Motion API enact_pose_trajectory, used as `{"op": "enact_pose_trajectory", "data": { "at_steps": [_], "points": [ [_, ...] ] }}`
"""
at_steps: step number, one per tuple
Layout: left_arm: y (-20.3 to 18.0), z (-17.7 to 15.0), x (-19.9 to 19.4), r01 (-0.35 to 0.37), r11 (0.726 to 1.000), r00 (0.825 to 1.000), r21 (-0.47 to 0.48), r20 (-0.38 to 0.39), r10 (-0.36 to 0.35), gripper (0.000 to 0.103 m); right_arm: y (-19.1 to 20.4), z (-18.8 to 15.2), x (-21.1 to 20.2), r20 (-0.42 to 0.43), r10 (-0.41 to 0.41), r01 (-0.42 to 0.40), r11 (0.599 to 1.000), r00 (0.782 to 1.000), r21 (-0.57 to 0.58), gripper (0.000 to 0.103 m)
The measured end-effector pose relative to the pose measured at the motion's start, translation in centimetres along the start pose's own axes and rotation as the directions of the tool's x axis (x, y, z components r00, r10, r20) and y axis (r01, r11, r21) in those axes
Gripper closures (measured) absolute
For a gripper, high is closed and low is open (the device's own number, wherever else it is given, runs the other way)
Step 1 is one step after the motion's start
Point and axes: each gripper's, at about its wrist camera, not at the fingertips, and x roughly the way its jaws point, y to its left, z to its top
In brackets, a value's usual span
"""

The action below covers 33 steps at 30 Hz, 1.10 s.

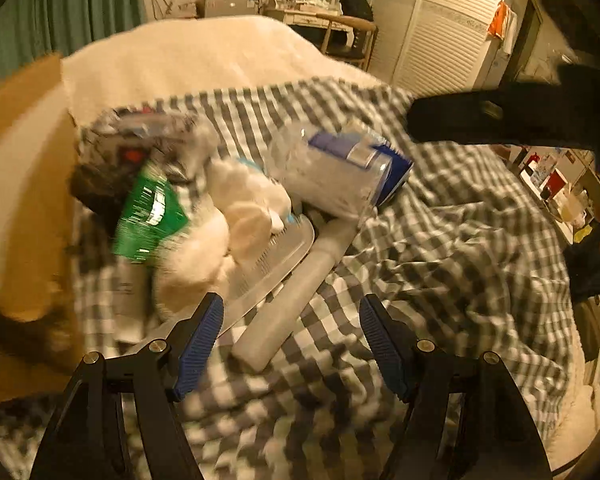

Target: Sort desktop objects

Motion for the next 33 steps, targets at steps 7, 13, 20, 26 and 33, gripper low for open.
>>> {"op": "enact_pose_trajectory", "data": {
  "at_steps": [7,13,20,26,33],
  "points": [
    [-0.1,-0.4,1.2,0.042,0.998,0.998,0.053,0.038,-0.044,0.03,-0.7,1.3,7.4,-0.047,-0.034,0.032,0.999,0.998,-0.033,0.03],
    [-1.9,-1.1,1.7,0.043,0.989,0.999,0.14,0.014,-0.045,0.04,0.0,0.2,10.8,-0.095,-0.108,0.092,0.984,0.99,-0.152,0.032],
    [-1.6,-0.7,2.2,0.014,0.99,0.999,0.139,-0.053,-0.007,0.087,-1.8,-1.1,5.7,-0.07,-0.098,0.091,0.991,0.993,-0.099,0.036],
    [-0.8,-1.0,0.9,0.017,0.996,0.996,0.093,-0.087,-0.009,0.086,-2.6,-2.7,0.5,-0.06,-0.125,0.123,0.992,0.99,-0.039,0.039],
    [1.1,-0.7,2.6,0.015,1.0,0.987,-0.015,-0.157,-0.017,0.071,-1.1,-3.7,-1.2,-0.084,-0.151,0.145,0.987,0.985,-0.071,0.041]
  ]
}}
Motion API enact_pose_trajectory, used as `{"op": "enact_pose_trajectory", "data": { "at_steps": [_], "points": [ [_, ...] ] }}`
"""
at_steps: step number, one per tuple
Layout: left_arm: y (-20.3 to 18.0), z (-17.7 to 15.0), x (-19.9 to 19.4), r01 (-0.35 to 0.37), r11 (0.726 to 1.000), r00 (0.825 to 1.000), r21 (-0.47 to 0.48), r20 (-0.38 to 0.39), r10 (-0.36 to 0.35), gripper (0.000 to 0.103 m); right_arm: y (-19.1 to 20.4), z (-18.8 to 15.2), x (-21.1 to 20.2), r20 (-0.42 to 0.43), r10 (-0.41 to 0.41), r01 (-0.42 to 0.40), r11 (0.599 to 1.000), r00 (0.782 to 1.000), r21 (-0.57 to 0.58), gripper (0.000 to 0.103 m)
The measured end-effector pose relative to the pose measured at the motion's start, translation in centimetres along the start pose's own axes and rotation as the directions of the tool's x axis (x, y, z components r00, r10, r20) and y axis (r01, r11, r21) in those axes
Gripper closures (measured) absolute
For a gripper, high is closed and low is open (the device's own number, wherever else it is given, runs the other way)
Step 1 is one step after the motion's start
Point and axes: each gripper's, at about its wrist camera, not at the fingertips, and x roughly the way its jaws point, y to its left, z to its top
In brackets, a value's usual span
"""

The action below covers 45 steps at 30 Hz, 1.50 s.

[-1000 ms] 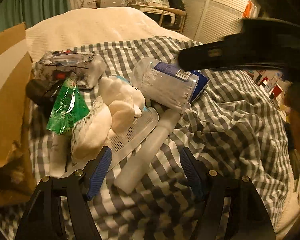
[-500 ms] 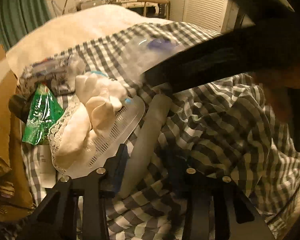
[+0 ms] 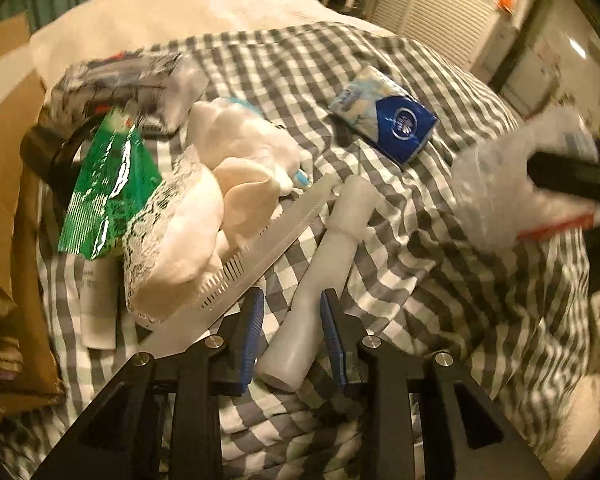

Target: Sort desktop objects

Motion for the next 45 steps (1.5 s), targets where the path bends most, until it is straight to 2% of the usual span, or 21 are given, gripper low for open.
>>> {"op": "enact_pose_trajectory", "data": {
  "at_steps": [3,4,8,9,10,11,13,18,22,24,26,28,34,37,38,40,42,43,44,45],
  "points": [
    [-0.2,-0.8,-0.4,0.037,0.999,0.999,0.012,-0.008,-0.037,0.071,0.2,-0.5,1.6,-0.034,0.012,-0.012,1.0,0.999,0.011,0.041],
    [-0.6,-1.2,-0.4,0.047,0.998,0.999,0.032,-0.018,-0.046,0.065,0.2,-0.8,2.3,-0.048,0.023,-0.023,1.0,0.999,0.015,0.04],
    [-2.0,-1.9,0.0,-0.021,0.989,1.0,0.145,0.0,0.021,0.063,-0.1,-1.5,5.1,-0.105,0.076,-0.07,0.996,0.992,0.054,0.041],
    [-2.2,-1.8,0.2,-0.03,0.986,1.0,0.163,0.001,0.031,0.066,-0.1,-1.7,5.7,-0.119,0.079,-0.073,0.996,0.99,0.052,0.041],
    [-2.3,-1.8,0.1,-0.034,0.985,0.999,0.171,0.006,0.033,0.079,0.0,-2.0,6.3,-0.133,0.071,-0.066,0.997,0.989,0.039,0.041],
    [-2.4,-1.8,-0.1,-0.029,0.983,1.0,0.184,0.012,0.027,0.084,0.0,-2.2,6.3,-0.114,0.058,-0.056,0.998,0.992,0.025,0.042],
    [-2.5,-1.7,-0.5,-0.029,0.981,0.999,0.193,0.037,0.022,0.086,0.0,-2.2,5.9,-0.079,0.056,-0.055,0.998,0.995,0.015,0.042],
    [-1.5,-2.0,-2.3,0.016,0.992,0.997,0.129,0.076,-0.026,0.088,-0.2,-1.3,4.1,-0.019,0.039,-0.039,0.999,0.999,0.016,0.042],
    [-0.9,-2.0,-5.7,0.102,0.992,0.989,0.073,0.1,-0.109,0.088,0.4,-1.3,2.1,0.003,0.04,-0.04,0.998,0.999,0.038,0.042],
    [0.2,-1.8,-7.0,0.212,0.977,0.972,-0.004,0.101,-0.211,0.088,1.3,-1.7,0.8,0.008,0.03,-0.031,0.999,1.0,0.028,0.042],
    [0.7,-1.4,-8.5,0.265,0.963,0.958,-0.053,0.129,-0.256,0.088,2.6,-1.8,-0.6,0.003,0.022,-0.022,1.0,1.0,0.019,0.042],
    [1.2,-1.3,-10.8,0.278,0.959,0.949,-0.059,0.171,-0.264,0.088,3.8,-1.6,-2.4,0.021,0.018,-0.018,1.0,1.0,0.008,0.042],
    [2.9,0.3,-18.0,0.245,0.969,0.93,-0.026,0.288,-0.227,0.088,8.7,-0.4,-8.5,0.094,0.008,-0.003,0.999,0.996,-0.05,0.042],
    [5.1,1.1,-22.8,0.228,0.973,0.909,-0.031,0.364,-0.201,0.088,10.9,1.0,-11.0,0.129,0.027,-0.018,0.997,0.991,-0.075,0.042],
    [6.0,1.5,-24.3,0.204,0.978,0.906,-0.034,0.385,-0.175,0.088,11.6,1.6,-11.6,0.14,0.035,-0.024,0.996,0.989,-0.084,0.042],
    [7.7,2.5,-26.1,0.129,0.991,0.917,-0.048,0.387,-0.101,0.088,13.7,3.1,-12.4,0.155,0.05,-0.033,0.993,0.987,-0.111,0.042],
    [10.2,3.1,-27.5,0.009,0.997,0.918,-0.08,0.397,0.024,0.088,16.4,5.1,-12.5,0.165,0.068,-0.044,0.988,0.984,-0.147,0.042],
    [11.1,3.1,-27.9,-0.027,0.995,0.91,-0.093,0.41,0.063,0.088,18.1,6.3,-12.2,0.171,0.088,-0.06,0.985,0.981,-0.164,0.042],
    [12.9,3.1,-28.3,-0.073,0.99,0.895,-0.117,0.43,0.116,0.088,19.3,7.2,-11.8,0.174,0.107,-0.077,0.982,0.979,-0.171,0.042],
    [13.8,3.0,-28.5,-0.085,0.989,0.896,-0.125,0.425,0.13,0.088,20.5,8.0,-11.5,0.181,0.13,-0.099,0.98,0.975,-0.172,0.042]
  ]
}}
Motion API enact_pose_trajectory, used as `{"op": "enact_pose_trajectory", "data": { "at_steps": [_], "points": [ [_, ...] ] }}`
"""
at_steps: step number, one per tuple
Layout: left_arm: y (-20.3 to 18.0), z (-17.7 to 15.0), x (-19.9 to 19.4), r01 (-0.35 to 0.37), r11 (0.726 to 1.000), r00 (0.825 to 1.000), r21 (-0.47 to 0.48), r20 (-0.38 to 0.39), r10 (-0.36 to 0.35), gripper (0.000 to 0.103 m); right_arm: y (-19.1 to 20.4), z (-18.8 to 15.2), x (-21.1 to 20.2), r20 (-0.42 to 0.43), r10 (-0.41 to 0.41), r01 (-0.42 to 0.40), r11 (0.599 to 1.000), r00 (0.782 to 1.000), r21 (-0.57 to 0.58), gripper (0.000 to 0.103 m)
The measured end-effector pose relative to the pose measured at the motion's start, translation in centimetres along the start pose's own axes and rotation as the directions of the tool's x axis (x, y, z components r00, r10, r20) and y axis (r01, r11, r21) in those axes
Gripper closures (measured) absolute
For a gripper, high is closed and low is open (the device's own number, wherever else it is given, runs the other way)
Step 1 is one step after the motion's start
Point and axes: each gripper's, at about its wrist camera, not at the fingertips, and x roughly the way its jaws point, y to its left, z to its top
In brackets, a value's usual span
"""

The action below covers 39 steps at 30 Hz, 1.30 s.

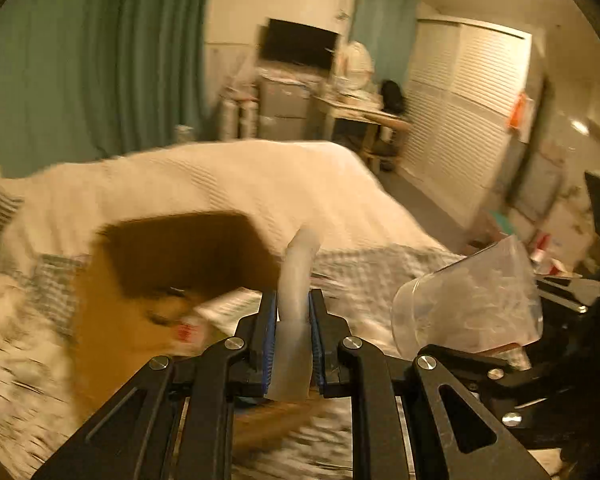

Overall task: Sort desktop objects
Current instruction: 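Carry the white tube in the left tool while the right tool carries the fork cup into the box, then grasp the blue tissue pack with the right tool and lift it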

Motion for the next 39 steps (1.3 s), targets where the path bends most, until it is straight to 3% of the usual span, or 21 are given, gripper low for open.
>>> {"op": "enact_pose_trajectory", "data": {
  "at_steps": [3,7,9,11,12,17,19,24,31,35,39],
  "points": [
    [3.9,-0.1,1.0,-0.07,0.997,0.998,-0.037,0.001,0.07,0.088,2.6,2.8,3.1,0.009,0.123,-0.124,0.991,0.992,0.055,0.042],
    [6.1,-0.8,2.9,-0.213,0.977,0.977,0.018,0.02,0.212,0.081,4.5,4.2,6.9,-0.015,0.086,-0.086,0.996,0.996,0.01,0.041],
    [7.0,-1.4,3.1,-0.234,0.971,0.972,0.04,0.027,0.233,0.065,4.2,4.6,7.8,-0.005,0.101,-0.101,0.995,0.995,0.01,0.028],
    [7.8,-1.5,3.8,-0.248,0.969,0.968,0.011,0.035,0.248,0.019,3.3,4.9,7.9,0.026,0.107,-0.108,0.994,0.994,0.022,0.022],
    [8.1,-1.7,4.1,-0.258,0.966,0.965,-0.011,0.039,0.258,0.015,2.6,4.9,7.7,0.038,0.114,-0.115,0.993,0.993,0.028,0.022],
    [8.3,-1.8,4.0,-0.173,0.975,0.984,-0.139,0.015,0.176,0.015,-0.3,3.7,5.9,0.045,0.049,-0.051,0.998,0.998,0.029,0.022],
    [7.1,-1.9,3.6,-0.157,0.978,0.987,-0.137,0.012,0.16,0.015,-2.1,2.3,4.8,0.037,0.023,-0.025,0.998,0.999,0.053,0.022],
    [1.4,-2.5,1.3,-0.128,0.986,0.99,-0.111,0.039,0.133,0.014,-6.7,-1.7,0.8,0.058,-0.032,0.023,0.988,0.998,0.155,0.022],
    [-9.3,-4.3,-1.3,0.013,0.996,0.999,-0.092,0.043,-0.009,0.012,-13.8,-9.6,-4.8,0.088,-0.071,0.04,0.949,0.994,0.312,0.022],
    [-15.1,-6.1,-0.6,0.052,0.998,0.998,-0.042,0.033,-0.05,0.011,-17.5,-13.9,-5.7,0.078,-0.086,0.05,0.923,0.993,0.382,0.022],
    [-18.0,-8.4,1.7,0.03,1.0,1.0,0.007,0.003,-0.03,0.01,-21.1,-17.3,-5.1,0.057,-0.065,0.033,0.894,0.996,0.446,0.022]
  ]
}}
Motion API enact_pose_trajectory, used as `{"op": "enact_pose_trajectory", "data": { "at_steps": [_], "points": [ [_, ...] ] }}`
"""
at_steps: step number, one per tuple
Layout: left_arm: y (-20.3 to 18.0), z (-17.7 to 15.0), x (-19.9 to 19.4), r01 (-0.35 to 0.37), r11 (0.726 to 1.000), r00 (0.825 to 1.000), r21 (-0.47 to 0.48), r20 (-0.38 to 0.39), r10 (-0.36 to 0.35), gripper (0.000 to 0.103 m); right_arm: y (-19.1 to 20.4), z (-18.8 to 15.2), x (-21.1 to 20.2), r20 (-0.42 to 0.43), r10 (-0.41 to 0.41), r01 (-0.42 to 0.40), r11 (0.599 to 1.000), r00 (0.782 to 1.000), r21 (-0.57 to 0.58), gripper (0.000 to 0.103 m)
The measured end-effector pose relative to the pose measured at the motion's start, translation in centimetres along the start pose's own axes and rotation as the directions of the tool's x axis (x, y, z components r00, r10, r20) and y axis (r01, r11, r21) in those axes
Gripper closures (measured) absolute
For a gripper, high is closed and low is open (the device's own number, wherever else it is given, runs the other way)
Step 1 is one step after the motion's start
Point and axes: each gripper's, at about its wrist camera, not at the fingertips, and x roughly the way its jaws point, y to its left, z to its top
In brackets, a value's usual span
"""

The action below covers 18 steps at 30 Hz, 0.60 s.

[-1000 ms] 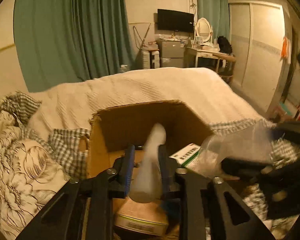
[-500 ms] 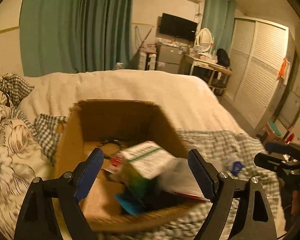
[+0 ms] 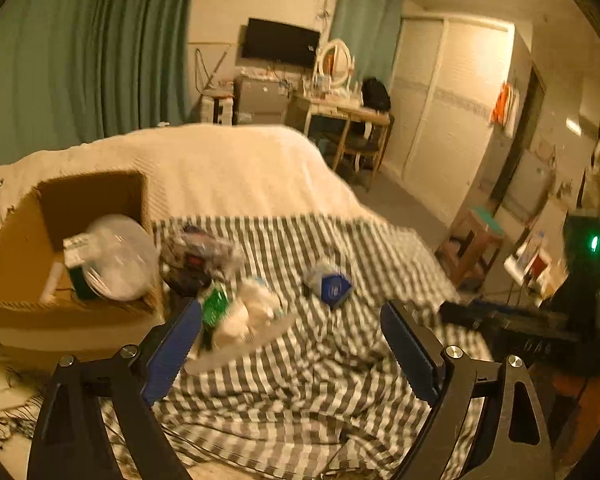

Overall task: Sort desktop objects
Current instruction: 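Grasp the blue tissue pack with the right tool and lift it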

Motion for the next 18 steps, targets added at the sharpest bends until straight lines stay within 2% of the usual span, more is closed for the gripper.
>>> {"op": "enact_pose_trajectory", "data": {
  "at_steps": [4,11,14,18],
  "points": [
    [-0.2,-2.8,3.8,-0.066,0.997,0.996,0.028,-0.057,0.068,0.01,-3.0,-0.6,1.9,-0.009,-0.051,0.051,0.999,0.999,-0.014,0.022],
    [1.5,-6.4,11.5,-0.077,0.995,0.98,0.061,-0.177,0.087,0.01,-4.0,-1.2,6.5,-0.022,-0.072,0.069,0.99,0.997,-0.127,0.022],
    [2.2,-6.3,14.4,-0.092,0.994,0.977,0.062,-0.189,0.102,0.01,-3.5,-0.5,8.0,0.008,-0.041,0.042,0.987,0.999,-0.157,0.022],
    [3.2,-5.1,16.8,-0.132,0.99,0.98,0.045,-0.142,0.137,0.01,-2.2,1.0,11.0,0.025,-0.033,0.037,0.98,0.999,-0.197,0.022]
  ]
}}
